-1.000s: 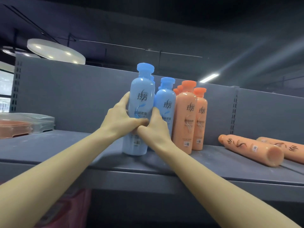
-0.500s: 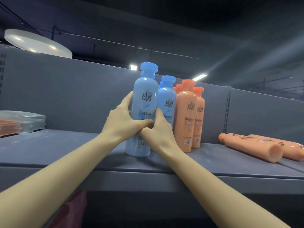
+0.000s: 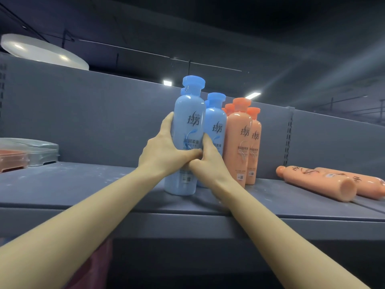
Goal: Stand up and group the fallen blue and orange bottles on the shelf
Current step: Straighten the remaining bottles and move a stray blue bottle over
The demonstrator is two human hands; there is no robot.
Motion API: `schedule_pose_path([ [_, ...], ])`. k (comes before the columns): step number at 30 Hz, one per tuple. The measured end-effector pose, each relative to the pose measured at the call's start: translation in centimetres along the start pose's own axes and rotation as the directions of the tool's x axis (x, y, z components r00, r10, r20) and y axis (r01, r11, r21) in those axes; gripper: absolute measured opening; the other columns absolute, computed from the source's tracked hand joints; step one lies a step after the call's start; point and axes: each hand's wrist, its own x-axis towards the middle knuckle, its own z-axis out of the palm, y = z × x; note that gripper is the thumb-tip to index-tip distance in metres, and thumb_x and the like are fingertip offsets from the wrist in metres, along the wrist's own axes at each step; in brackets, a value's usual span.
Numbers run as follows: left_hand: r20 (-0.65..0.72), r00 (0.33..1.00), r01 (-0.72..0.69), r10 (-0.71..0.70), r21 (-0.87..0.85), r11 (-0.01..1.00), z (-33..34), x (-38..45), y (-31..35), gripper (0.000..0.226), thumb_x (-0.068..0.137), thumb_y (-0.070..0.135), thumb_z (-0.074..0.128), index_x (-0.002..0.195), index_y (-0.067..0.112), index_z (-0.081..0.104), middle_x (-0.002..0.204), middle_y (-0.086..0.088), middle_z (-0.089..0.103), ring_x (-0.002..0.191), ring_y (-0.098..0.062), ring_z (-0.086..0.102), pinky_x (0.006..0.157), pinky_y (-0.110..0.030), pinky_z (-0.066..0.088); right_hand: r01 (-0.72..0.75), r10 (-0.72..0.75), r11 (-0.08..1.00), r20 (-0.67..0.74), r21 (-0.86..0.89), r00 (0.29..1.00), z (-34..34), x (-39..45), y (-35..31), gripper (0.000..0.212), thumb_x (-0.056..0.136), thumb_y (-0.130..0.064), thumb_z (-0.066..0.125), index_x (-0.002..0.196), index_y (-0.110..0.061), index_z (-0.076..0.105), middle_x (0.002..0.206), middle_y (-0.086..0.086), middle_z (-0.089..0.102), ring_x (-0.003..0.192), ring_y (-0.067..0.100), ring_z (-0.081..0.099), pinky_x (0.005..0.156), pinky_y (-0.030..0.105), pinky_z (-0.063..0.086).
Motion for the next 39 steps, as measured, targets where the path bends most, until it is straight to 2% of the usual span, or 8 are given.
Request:
schedule_pose_path([
  [5,0.013,1.000,-0.003,0.003,0.008,1.000,0.0,-0.2,0.0,0.104,0.048,0.052,0.066,0.139,0.051,0.015,0.103,0.008,0.066,0.100,-0.019,0.062,0.091,-0.040,0.051,0.041,-0.041,0.999,-0.008,-0.020,0.999,-0.7,0.0,0.5,0.060,0.069,-0.002,0.056,0.125,-0.019,0.047,0.118,0.005,0.061,0.111,0.021,0.059,0.093,0.037,0.052],
  [9,-0.027,0.999,-0.037,0.039,0.076,0.996,0.2,-0.5,0.1,0.103,0.049,0.053,0.068,0.140,0.039,0.021,0.112,0.000,0.059,0.103,-0.020,0.059,0.089,-0.043,0.051,0.070,-0.074,0.995,-0.041,-0.076,0.996,-0.4,-0.1,0.8,0.061,0.073,-0.002,0.064,0.128,-0.020,0.045,0.119,0.005,0.060,0.112,0.023,0.057,0.094,0.035,0.051],
  [13,-0.139,0.981,-0.112,0.137,0.176,0.978,0.1,-1.0,0.4,0.085,0.065,0.036,0.076,0.136,0.025,0.031,0.113,-0.003,0.040,0.108,-0.025,0.050,0.090,-0.044,0.048,0.110,-0.121,0.985,-0.073,-0.136,0.990,-0.5,-0.5,0.8,0.068,0.072,-0.012,0.069,0.133,-0.019,0.042,0.118,0.005,0.054,0.111,0.025,0.053,0.095,0.037,0.048],
  [17,-0.187,0.956,-0.195,0.227,0.175,0.965,-0.2,-1.9,0.9,0.068,0.070,0.028,0.075,0.128,0.016,0.040,0.108,0.000,0.037,0.096,-0.025,0.051,0.086,-0.043,0.049,0.145,-0.167,0.973,-0.113,-0.181,0.979,-1.1,-1.1,0.4,0.073,0.075,-0.015,0.070,0.140,-0.016,0.035,0.114,-0.002,0.044,0.109,0.017,0.048,0.092,0.027,0.044],
  [25,-0.087,0.949,-0.294,0.305,0.115,0.949,1.1,-3.5,2.4,0.041,0.077,0.021,0.069,0.113,0.017,0.052,0.101,0.004,0.053,0.077,-0.018,0.056,0.080,-0.036,0.049,0.164,-0.196,0.963,-0.137,-0.216,0.971,-3.3,-2.8,0.7,0.065,0.078,-0.004,0.065,0.136,-0.015,0.040,0.112,-0.002,0.043,0.098,0.010,0.045,0.079,0.014,0.038],
  [30,0.057,0.937,-0.347,0.343,0.093,0.933,4.0,-3.7,4.6,0.034,0.082,0.020,0.063,0.114,0.016,0.052,0.099,0.002,0.057,0.081,-0.019,0.060,0.081,-0.034,0.049,0.153,-0.207,0.948,-0.179,-0.279,0.962,-6.7,-3.1,1.8,0.060,0.076,-0.002,0.064,0.132,-0.013,0.043,0.108,0.003,0.050,0.097,0.017,0.052,0.070,0.007,0.038],
  [35,0.167,0.936,-0.328,0.311,0.091,0.940,7.8,-3.0,6.4,0.035,0.085,0.021,0.060,0.119,0.017,0.051,0.100,0.001,0.057,0.090,-0.016,0.054,0.082,-0.026,0.043,0.103,-0.168,0.940,-0.177,-0.325,0.970,-10.8,-3.2,3.3,0.062,0.076,-0.002,0.061,0.133,-0.015,0.041,0.113,0.004,0.052,0.107,0.021,0.056,0.081,0.021,0.040],
  [39,0.218,0.943,-0.273,0.253,0.070,0.959,10.9,-2.4,7.8,0.038,0.085,0.025,0.060,0.121,0.018,0.050,0.101,0.003,0.057,0.093,-0.017,0.055,0.082,-0.025,0.044,0.061,-0.129,0.930,-0.166,-0.362,0.978,-14.3,-3.2,4.6,0.063,0.076,-0.003,0.061,0.134,-0.017,0.040,0.114,0.000,0.050,0.108,0.016,0.052,0.081,0.021,0.036],
])
